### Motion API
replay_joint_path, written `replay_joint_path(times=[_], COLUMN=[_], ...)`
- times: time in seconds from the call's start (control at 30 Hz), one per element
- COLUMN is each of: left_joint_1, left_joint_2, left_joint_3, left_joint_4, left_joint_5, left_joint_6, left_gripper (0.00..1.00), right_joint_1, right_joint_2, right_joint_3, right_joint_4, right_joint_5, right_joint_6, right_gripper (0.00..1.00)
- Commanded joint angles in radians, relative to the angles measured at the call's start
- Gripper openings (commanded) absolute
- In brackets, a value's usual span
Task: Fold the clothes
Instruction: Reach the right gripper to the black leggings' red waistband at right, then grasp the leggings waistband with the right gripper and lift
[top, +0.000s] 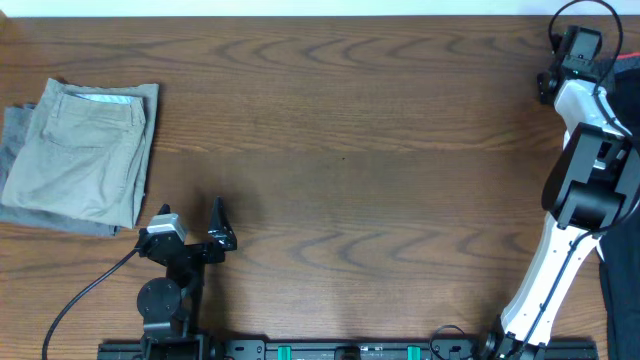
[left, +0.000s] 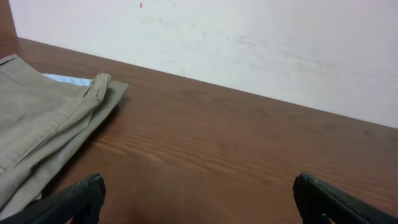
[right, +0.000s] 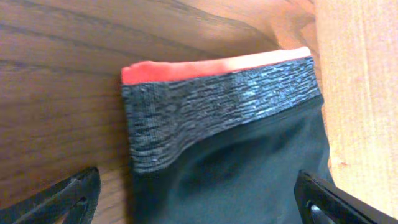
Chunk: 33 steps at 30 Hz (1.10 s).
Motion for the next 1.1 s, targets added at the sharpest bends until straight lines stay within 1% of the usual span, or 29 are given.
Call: replay_joint_path(times=[0.0, 0.07, 0.2, 0.27, 0.3, 0.37, 0.5, 0.57, 0.6, 0.63, 0.67, 0.7, 0.73, 0.77, 0.8, 0.83, 0.87, 1.07], left_joint_1=[-0.004, -0.004, -0.004, -0.004, -0.004, -0.004, -0.004, -0.004, -0.004, -0.004, -0.004, -0.004, -0.004, -0.004, -0.004, -0.004, -0.004, -0.004], left_joint_2=[-0.007, -0.007, -0.007, -0.007, -0.007, -0.007, -0.007, -0.007, -0.007, -0.007, -0.007, -0.007, -0.007, -0.007, -0.007, -0.007, -0.007, -0.007], left_joint_3=[-0.02, -0.02, -0.02, -0.02, -0.02, -0.02, -0.02, -0.02, -0.02, -0.02, -0.02, -0.02, -0.02, -0.02, -0.02, -0.02, -0.02, -0.02], left_joint_4=[-0.029, -0.029, -0.029, -0.029, -0.03, -0.029, -0.029, -0.029, -0.029, -0.029, -0.029, -0.029, -0.029, -0.029, -0.029, -0.029, -0.029, -0.029], left_joint_5=[0.01, 0.01, 0.01, 0.01, 0.01, 0.01, 0.01, 0.01, 0.01, 0.01, 0.01, 0.01, 0.01, 0.01, 0.01, 0.01, 0.01, 0.01], left_joint_6=[0.01, 0.009, 0.01, 0.01, 0.01, 0.01, 0.01, 0.01, 0.01, 0.01, 0.009, 0.01, 0.01, 0.009, 0.009, 0.01, 0.01, 0.01], left_gripper=[0.98, 0.98, 0.98, 0.98, 0.98, 0.98, 0.98, 0.98, 0.98, 0.98, 0.98, 0.98, 0.98, 0.98, 0.98, 0.98, 0.98, 0.98], right_joint_1=[-0.013, -0.015, -0.018, -0.018, -0.018, -0.019, -0.021, -0.023, -0.024, -0.025, -0.026, -0.026, -0.026, -0.025, -0.025, -0.025, -0.024, -0.016], right_joint_2=[0.058, 0.069, 0.091, 0.104, 0.112, 0.124, 0.145, 0.149, 0.151, 0.153, 0.153, 0.153, 0.153, 0.153, 0.153, 0.152, 0.152, 0.144], right_joint_3=[0.014, 0.014, 0.014, 0.014, 0.014, 0.014, 0.014, 0.014, 0.014, 0.014, 0.014, 0.014, 0.014, 0.014, 0.014, 0.014, 0.014, 0.02], right_joint_4=[0.001, 0.004, 0.006, 0.006, 0.008, 0.014, 0.02, 0.02, 0.02, 0.02, 0.02, 0.022, 0.025, 0.031, 0.035, 0.039, 0.039, 0.039], right_joint_5=[-0.002, -0.002, -0.029, -0.049, -0.054, -0.055, -0.097, -0.111, -0.117, -0.127, -0.133, -0.132, -0.133, -0.132, -0.132, -0.131, -0.13, -0.099], right_joint_6=[-0.03, -0.033, -0.033, -0.032, -0.024, -0.004, 0.027, 0.045, 0.056, 0.062, 0.066, 0.082, 0.092, 0.105, 0.108, 0.117, 0.123, 0.179], right_gripper=[0.96, 0.95, 0.87, 0.79, 0.77, 0.76, 0.63, 0.61, 0.57, 0.51, 0.33, 0.17, 0.15, 0.16, 0.12, 0.04, 0.01, 0.01])
